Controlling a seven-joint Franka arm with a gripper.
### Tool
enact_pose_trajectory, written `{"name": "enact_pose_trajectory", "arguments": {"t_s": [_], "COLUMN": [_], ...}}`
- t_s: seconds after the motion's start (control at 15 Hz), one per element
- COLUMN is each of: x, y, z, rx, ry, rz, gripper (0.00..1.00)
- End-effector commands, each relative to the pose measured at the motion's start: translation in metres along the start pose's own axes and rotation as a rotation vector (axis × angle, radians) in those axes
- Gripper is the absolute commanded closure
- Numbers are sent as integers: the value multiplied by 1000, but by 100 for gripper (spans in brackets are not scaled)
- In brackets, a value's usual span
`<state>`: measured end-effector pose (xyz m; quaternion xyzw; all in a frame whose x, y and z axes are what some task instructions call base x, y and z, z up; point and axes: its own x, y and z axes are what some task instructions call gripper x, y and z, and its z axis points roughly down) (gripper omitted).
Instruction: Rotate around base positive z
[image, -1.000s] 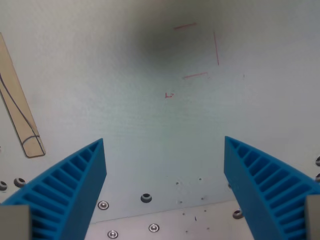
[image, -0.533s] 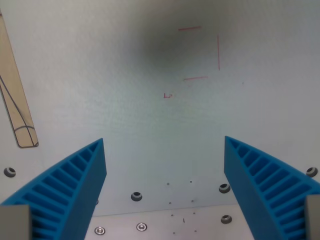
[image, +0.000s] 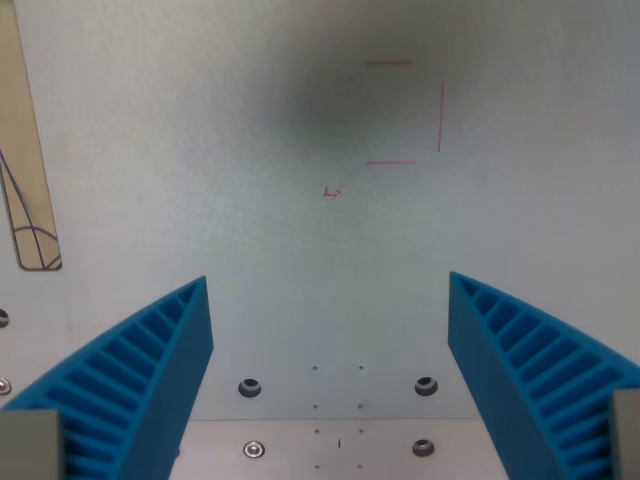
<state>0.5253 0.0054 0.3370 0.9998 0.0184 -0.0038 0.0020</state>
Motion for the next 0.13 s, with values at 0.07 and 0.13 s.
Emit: {"name": "enact_pose_trajectory", "arguments": {"t_s": [0.07,0.13], "x": [0,0], "y": [1,1], "z": [-2,-2], "rx": [-4,-4], "ry": [5,5], "rz": [-171,-185], "gripper": [0,0]}}
